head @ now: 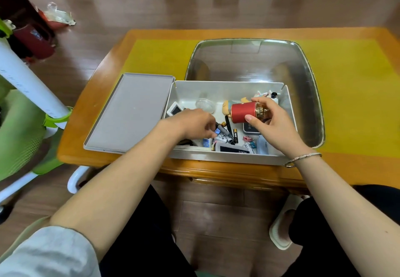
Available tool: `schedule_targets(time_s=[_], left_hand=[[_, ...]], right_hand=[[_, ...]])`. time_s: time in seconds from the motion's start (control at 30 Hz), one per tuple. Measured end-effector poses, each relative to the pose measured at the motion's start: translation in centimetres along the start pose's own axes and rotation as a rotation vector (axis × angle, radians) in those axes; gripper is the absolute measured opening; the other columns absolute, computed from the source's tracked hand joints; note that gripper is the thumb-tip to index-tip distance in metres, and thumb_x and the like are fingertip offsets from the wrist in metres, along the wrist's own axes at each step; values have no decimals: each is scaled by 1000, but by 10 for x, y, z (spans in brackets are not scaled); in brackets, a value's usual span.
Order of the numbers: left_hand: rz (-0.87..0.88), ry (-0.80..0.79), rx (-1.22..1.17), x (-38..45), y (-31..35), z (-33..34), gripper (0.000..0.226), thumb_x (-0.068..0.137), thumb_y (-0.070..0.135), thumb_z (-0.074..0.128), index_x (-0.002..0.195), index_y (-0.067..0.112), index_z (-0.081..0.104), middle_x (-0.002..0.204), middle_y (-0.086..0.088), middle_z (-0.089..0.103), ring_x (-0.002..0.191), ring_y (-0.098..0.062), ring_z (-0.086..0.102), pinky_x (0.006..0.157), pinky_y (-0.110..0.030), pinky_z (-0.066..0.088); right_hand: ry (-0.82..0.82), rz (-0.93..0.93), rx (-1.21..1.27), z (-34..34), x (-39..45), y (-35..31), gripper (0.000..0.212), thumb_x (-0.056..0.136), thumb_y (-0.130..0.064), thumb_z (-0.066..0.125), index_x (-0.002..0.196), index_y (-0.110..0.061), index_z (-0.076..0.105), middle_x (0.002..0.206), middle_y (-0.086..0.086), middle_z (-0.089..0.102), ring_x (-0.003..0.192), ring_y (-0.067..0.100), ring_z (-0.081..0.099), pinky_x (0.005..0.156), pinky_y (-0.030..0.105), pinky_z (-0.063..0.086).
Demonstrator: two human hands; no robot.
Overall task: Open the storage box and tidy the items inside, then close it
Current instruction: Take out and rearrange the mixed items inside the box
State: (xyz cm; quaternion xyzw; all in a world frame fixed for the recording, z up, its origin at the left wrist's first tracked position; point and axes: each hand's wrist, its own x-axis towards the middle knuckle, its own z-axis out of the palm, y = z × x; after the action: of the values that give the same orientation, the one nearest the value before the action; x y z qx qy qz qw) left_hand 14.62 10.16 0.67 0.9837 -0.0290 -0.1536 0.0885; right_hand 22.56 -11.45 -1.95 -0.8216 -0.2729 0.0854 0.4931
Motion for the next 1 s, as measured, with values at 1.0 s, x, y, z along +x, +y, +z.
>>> schedule_targets(time_s=[1.0], left_hand=[[57, 211, -322, -5, -4, -3, 42, 77, 46, 74, 113, 29, 61, 110, 6, 60, 97, -7, 54, 87, -31, 45]], right_hand=[[119, -5, 13, 7, -5, 3, 47, 86, -27, 67, 126, -36, 43, 123, -14, 43, 112, 10, 47, 92, 33, 51]])
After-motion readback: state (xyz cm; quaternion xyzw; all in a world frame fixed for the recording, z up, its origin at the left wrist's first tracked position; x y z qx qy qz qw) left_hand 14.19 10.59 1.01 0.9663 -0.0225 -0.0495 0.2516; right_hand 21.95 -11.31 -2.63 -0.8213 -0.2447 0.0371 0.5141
